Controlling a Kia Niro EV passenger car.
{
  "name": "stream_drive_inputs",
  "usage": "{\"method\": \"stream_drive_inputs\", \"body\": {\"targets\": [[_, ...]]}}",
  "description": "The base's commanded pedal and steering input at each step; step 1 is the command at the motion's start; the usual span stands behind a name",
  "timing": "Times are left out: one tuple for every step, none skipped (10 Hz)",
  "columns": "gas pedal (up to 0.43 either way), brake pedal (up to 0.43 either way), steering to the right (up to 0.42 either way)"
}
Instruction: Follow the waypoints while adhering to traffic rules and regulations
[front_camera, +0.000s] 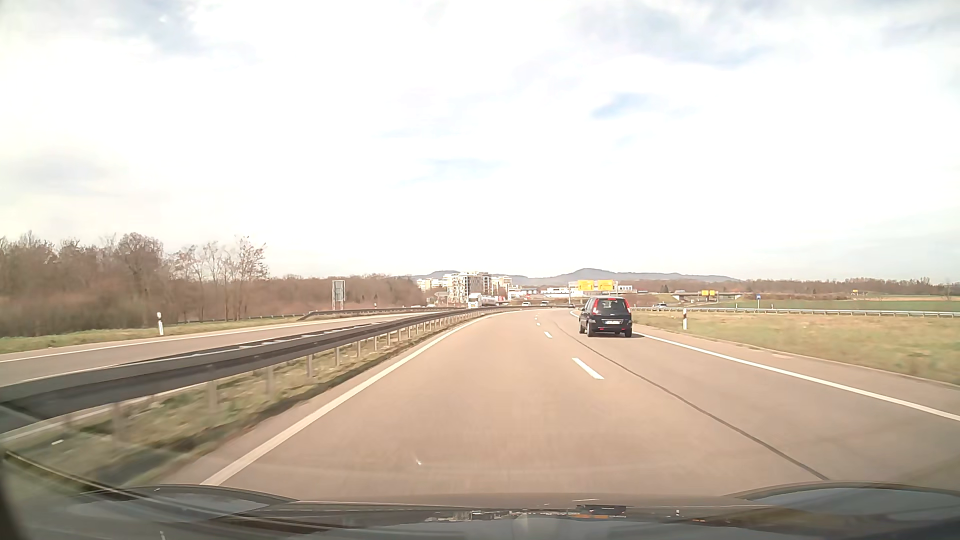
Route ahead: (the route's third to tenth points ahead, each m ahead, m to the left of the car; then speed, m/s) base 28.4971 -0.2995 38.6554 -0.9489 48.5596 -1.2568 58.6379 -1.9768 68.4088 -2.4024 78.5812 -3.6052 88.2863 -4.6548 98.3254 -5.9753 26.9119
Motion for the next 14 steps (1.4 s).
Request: {"method": "stream_drive_inputs", "body": {"targets": [[0.150,0.000,0.007],[0.150,0.000,0.007],[0.150,0.000,0.007],[0.150,0.000,0.006],[0.150,0.000,0.007],[0.150,0.000,0.007],[0.150,0.000,0.007],[0.118,0.000,0.008],[0.098,0.000,0.008],[0.098,0.000,0.008],[0.098,0.000,0.008],[0.098,0.000,0.008],[0.098,0.000,0.008],[0.110,0.000,0.008]]}}
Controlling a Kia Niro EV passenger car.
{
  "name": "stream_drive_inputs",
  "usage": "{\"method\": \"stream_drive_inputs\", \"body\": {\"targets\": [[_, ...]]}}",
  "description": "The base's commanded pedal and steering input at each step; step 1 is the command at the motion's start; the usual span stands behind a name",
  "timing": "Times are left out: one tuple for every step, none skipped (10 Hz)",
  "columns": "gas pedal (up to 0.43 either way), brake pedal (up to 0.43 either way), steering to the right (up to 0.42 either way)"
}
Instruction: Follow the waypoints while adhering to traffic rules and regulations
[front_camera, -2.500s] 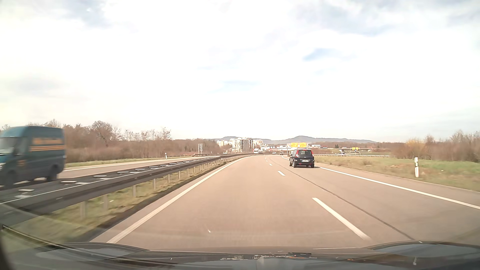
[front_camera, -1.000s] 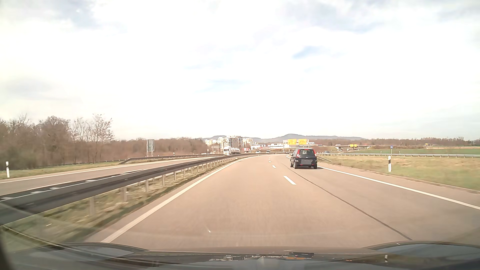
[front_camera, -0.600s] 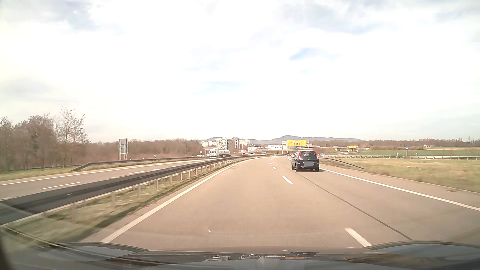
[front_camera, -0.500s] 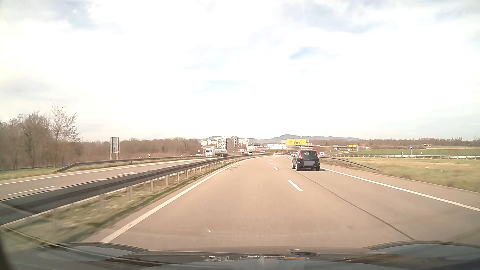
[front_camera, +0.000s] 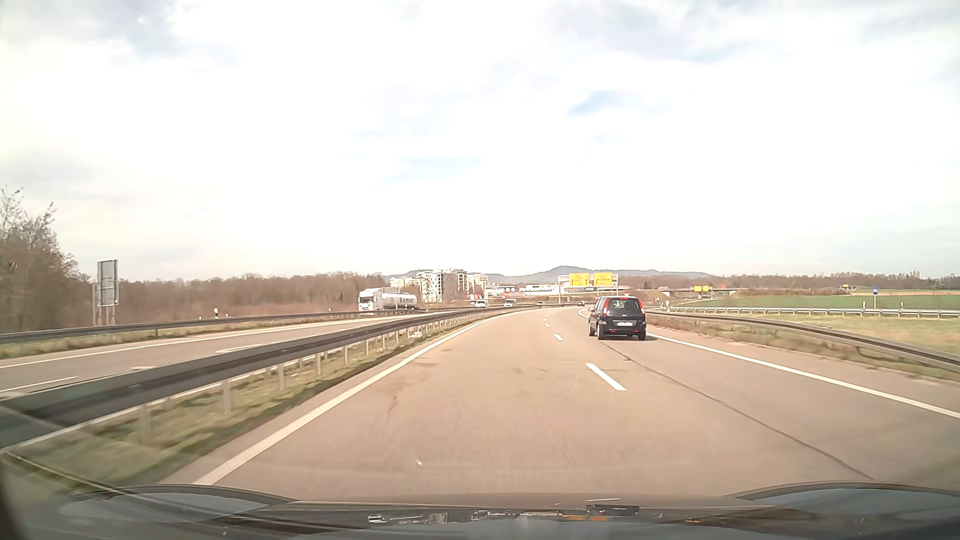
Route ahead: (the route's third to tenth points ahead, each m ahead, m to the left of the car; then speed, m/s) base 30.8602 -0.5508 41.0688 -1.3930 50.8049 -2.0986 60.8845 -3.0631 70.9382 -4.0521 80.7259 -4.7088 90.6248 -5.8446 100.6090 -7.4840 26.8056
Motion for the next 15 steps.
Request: {"method": "stream_drive_inputs", "body": {"targets": [[0.110,0.000,0.009],[0.110,0.000,0.009],[0.110,0.000,0.009],[0.110,0.000,0.009],[0.110,0.000,0.009],[0.110,0.000,0.009],[0.110,0.000,0.011],[0.110,0.000,0.012],[0.110,0.000,0.011],[0.110,0.000,0.011],[0.110,0.000,0.011],[0.110,0.000,0.011],[0.110,0.000,0.011],[0.098,0.000,0.011],[0.098,0.000,0.011]]}}
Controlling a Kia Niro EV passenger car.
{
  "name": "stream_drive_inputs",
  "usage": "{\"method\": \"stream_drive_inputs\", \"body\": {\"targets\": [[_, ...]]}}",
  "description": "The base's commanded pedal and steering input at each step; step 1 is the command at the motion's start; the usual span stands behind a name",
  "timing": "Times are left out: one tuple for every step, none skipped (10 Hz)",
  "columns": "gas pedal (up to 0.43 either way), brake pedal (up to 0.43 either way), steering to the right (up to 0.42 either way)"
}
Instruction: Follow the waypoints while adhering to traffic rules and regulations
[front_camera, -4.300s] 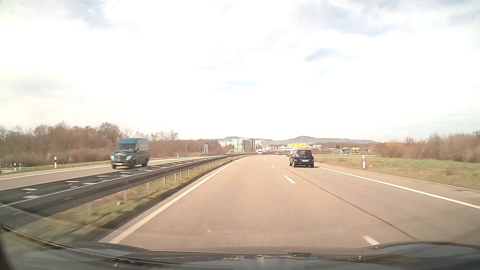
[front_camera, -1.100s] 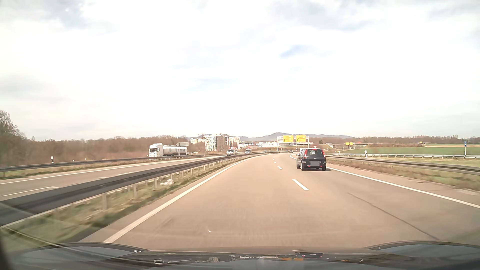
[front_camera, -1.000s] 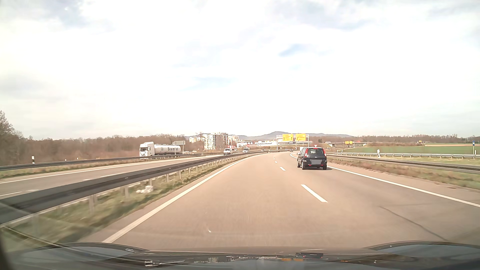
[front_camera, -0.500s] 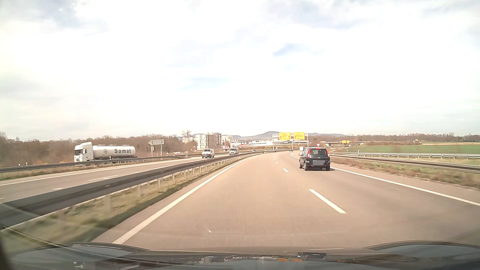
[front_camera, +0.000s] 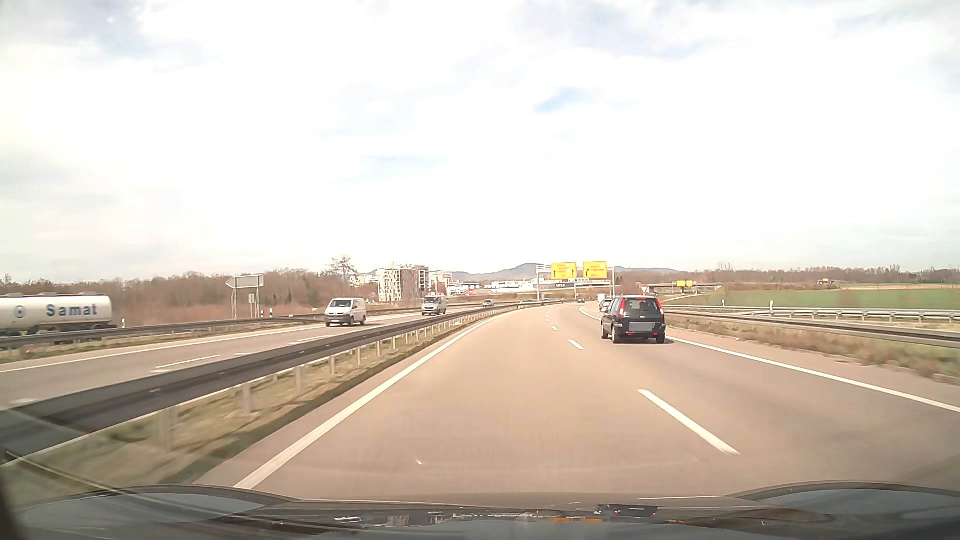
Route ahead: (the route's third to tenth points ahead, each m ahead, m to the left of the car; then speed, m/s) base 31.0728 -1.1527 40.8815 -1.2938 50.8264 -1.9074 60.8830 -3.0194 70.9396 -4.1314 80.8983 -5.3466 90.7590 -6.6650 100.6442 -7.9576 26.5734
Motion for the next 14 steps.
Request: {"method": "stream_drive_inputs", "body": {"targets": [[0.079,0.000,0.011],[0.079,0.000,0.011],[0.079,0.000,0.011],[0.079,0.000,0.011],[0.079,0.000,0.011],[0.079,0.000,0.011],[0.087,0.000,0.011],[0.087,0.000,0.011],[0.098,0.000,0.011],[0.118,0.000,0.011],[0.130,0.000,0.011],[0.138,0.000,0.011],[0.150,0.000,0.011],[0.150,0.000,0.011]]}}
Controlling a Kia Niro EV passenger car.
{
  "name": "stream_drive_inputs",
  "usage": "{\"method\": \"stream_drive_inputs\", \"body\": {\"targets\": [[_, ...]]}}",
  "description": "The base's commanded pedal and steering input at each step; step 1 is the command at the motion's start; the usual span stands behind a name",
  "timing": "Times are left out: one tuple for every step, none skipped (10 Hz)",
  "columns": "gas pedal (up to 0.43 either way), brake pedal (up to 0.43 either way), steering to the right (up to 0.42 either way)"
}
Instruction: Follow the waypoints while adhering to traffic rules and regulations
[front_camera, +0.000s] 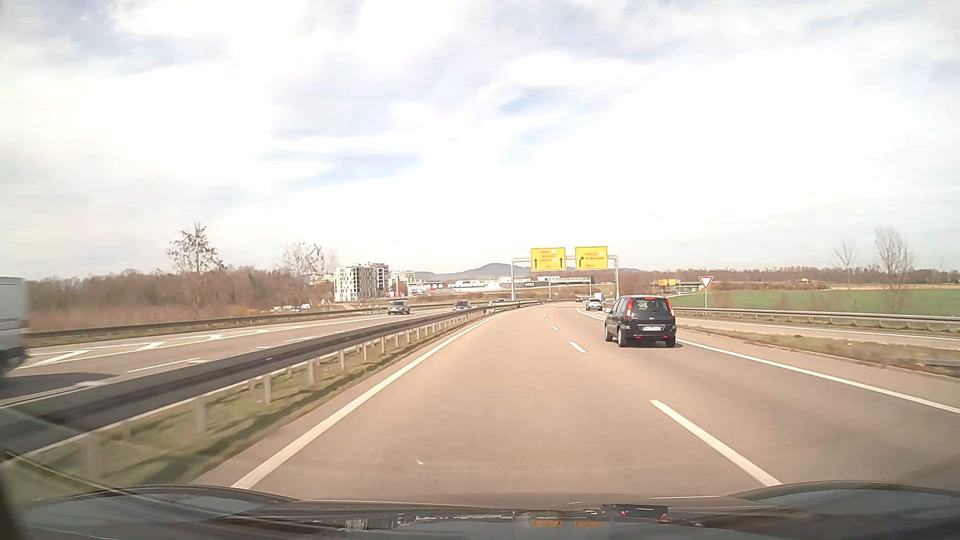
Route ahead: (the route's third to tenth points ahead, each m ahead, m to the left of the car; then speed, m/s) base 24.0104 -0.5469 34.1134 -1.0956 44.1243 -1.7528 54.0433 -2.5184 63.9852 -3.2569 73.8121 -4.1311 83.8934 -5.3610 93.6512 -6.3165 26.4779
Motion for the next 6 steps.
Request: {"method": "stream_drive_inputs", "body": {"targets": [[0.150,0.000,0.011],[0.150,0.000,0.011],[0.150,0.000,0.011],[0.157,0.000,0.011],[0.157,0.000,0.011],[0.157,0.000,0.011]]}}
